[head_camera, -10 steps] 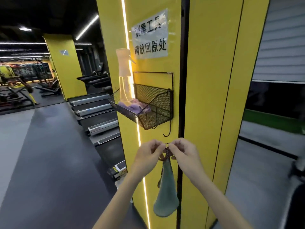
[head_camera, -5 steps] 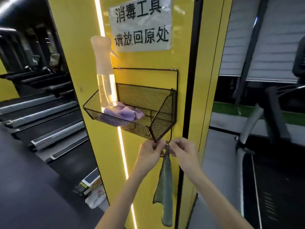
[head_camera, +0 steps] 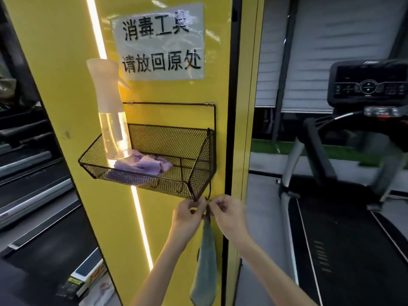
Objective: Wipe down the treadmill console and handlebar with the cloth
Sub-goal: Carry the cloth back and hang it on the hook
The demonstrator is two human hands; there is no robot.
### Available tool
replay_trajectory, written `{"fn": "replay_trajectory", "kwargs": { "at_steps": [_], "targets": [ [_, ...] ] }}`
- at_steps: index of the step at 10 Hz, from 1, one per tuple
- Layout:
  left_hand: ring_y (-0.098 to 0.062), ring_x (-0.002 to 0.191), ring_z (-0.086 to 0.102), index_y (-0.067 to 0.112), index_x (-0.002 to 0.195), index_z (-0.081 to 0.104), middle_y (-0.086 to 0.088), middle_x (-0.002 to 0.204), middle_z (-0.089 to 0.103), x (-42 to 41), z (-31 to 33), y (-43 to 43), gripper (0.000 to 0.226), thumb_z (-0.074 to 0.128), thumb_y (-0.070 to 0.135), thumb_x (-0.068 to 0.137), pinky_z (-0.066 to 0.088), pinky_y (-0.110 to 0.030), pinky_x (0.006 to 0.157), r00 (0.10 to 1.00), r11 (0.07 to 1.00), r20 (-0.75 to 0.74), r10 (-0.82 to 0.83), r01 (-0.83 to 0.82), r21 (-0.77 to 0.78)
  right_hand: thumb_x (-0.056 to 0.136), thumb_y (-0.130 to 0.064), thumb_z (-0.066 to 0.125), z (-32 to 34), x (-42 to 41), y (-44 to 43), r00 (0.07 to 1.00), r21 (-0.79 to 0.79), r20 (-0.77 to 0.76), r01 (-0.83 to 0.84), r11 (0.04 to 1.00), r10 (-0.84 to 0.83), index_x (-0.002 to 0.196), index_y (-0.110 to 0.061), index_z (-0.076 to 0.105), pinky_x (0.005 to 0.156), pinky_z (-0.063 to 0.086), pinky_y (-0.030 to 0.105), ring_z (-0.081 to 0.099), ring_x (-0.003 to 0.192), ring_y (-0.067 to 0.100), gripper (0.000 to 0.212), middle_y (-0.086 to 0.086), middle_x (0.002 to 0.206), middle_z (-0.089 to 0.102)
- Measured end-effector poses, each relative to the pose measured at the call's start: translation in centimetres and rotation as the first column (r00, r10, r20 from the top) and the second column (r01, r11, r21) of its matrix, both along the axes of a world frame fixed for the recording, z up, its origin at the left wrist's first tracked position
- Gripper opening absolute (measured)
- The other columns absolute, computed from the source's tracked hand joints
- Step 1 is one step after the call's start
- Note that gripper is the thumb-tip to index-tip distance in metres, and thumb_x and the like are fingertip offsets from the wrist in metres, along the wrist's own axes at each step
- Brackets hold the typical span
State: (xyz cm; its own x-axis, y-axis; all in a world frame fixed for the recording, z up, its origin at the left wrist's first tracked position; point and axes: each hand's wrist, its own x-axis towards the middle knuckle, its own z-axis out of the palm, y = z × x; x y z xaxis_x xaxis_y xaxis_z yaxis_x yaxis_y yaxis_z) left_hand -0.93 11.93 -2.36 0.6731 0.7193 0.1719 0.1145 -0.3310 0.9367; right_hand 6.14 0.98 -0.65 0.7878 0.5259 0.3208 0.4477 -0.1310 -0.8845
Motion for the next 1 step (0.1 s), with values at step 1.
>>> {"fn": "replay_trajectory", "kwargs": {
  "at_steps": [1],
  "targets": [
    [-0.013, 0.068, 0.061, 0.013, 0.075, 0.064, 0.007, 0.070, 0.063, -0.61, 0.58, -1.69, 0.029, 0.064, 0.040, 0.087, 0.047, -0.028, 0.064, 0.998, 0.997, -0.012, 0.056, -0.055, 0.054, 0.093, -0.016, 0.060, 0.11, 0.15, -1.32, 0.998, 0.028, -0.064, 0.001, 1.000, 0.001, 0.082, -0.020, 0.068, 0.071, 0.055, 0.025, 0.065, 0.074, 0.006, 0.014, -0.006, 0.076, 0.069]
  ]
}}
